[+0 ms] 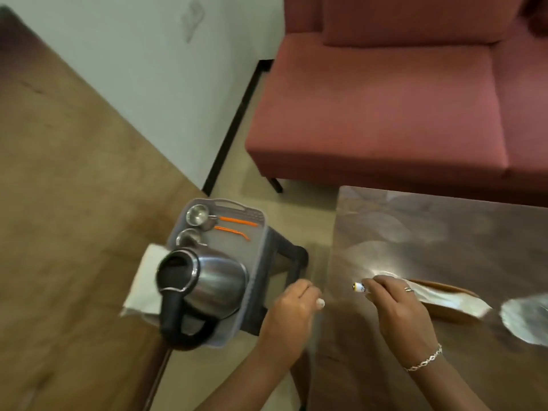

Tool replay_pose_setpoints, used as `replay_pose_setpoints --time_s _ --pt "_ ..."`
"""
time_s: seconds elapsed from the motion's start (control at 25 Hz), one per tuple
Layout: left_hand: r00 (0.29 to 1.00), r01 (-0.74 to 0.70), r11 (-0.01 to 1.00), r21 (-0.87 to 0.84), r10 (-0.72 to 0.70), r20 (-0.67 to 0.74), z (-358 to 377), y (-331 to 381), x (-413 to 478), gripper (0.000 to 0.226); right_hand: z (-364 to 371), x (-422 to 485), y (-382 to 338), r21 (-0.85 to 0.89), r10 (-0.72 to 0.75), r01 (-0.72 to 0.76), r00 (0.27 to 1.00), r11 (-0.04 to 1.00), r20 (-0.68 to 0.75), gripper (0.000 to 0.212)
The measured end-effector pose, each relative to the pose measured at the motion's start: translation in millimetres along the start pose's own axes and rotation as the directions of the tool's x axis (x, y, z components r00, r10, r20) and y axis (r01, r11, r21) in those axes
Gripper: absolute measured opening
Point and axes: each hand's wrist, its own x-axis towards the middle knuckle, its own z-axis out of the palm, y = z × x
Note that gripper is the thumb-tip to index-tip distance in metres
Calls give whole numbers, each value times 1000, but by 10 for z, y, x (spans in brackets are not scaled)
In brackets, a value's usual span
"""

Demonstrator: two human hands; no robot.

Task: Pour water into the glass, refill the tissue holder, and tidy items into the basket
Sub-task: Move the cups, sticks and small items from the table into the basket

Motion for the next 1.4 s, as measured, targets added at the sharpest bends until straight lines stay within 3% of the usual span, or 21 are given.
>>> replay_pose_setpoints --time_s 0.2,0.4,0.52,0.68,0.92,1.08,1.2,1.4 --pt "964 246 969 14 -243 -109 -792 -685 223 7 548 647 -754 80 -108 97 983 992 151 49" --pt "900 433 901 29 -430 -67 -1428 -1452 761 13 1098 1241 -1223 142 -150 114 949 983 276 27" --pt "848 528 849 5 -527 55 -1541 -2012 1003 10 1421 1559 -1447 156 -74 9 906 988 416 13" --pt "811 534 842 73 -535 237 -1359 -2529 1127 11 1820 1827 -1537 73 40 -102 809 992 586 17" --pt "837 393 897 201 -440 326 -881 -3010 1154 13 2401 1876 -1528 48 85 -166 708 985 701 17" --pt "858 152 912 380 -313 408 -780 -3176 1128 14 2685 1857 -1615 60 73 -174 669 983 739 19" --pt "828 -138 825 549 -208 521 -727 -3243 1098 18 2879 1858 -1672 78 48 -157 668 984 743 20" --pt "784 -348 692 633 -155 601 -672 -3353 1097 17 3030 1850 -1690 65 52 -145 680 987 732 18"
